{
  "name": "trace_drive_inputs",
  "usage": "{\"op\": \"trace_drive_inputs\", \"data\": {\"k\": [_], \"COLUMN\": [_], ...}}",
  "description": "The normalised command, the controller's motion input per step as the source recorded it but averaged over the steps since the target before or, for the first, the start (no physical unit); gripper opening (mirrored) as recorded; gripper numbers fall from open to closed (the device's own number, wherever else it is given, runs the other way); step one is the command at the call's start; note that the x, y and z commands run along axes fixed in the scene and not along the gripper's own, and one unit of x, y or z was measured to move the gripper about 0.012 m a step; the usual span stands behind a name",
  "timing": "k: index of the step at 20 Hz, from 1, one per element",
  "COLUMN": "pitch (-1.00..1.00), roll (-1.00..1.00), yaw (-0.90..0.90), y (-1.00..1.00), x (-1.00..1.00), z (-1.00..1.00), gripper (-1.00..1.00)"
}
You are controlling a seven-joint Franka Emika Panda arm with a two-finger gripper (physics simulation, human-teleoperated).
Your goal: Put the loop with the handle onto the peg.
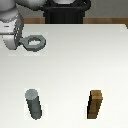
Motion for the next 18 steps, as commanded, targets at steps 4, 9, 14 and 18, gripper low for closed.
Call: {"op": "trace_drive_inputs", "data": {"k": [4, 9, 14, 18], "pitch": [0.00, 0.00, 0.00, 0.00], "roll": [0.00, 0.00, 0.00, 0.00], "yaw": [0.00, 0.00, 0.00, 0.00], "y": [0.00, 0.00, 0.00, 0.00], "x": [0.00, 0.00, 0.00, 0.50], "z": [1.00, 0.80, 0.00, 0.00], "gripper": [-1.00, -1.00, -1.00, -1.00]}}
